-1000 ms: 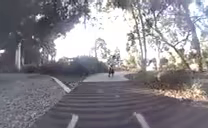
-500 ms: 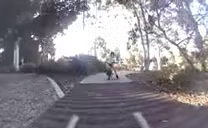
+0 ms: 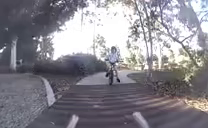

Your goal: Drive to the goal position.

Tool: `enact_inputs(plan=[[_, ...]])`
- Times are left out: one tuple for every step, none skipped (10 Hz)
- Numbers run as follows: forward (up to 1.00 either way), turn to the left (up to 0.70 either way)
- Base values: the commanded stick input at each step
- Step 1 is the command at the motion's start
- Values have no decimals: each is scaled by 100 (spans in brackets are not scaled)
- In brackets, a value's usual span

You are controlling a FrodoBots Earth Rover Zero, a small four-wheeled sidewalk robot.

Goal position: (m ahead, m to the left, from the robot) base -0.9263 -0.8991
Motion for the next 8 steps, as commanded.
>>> enact_inputs(plan=[[0,0],[0,0],[0,0],[38,44],[5,93],[0,100],[0,100],[74,44]])
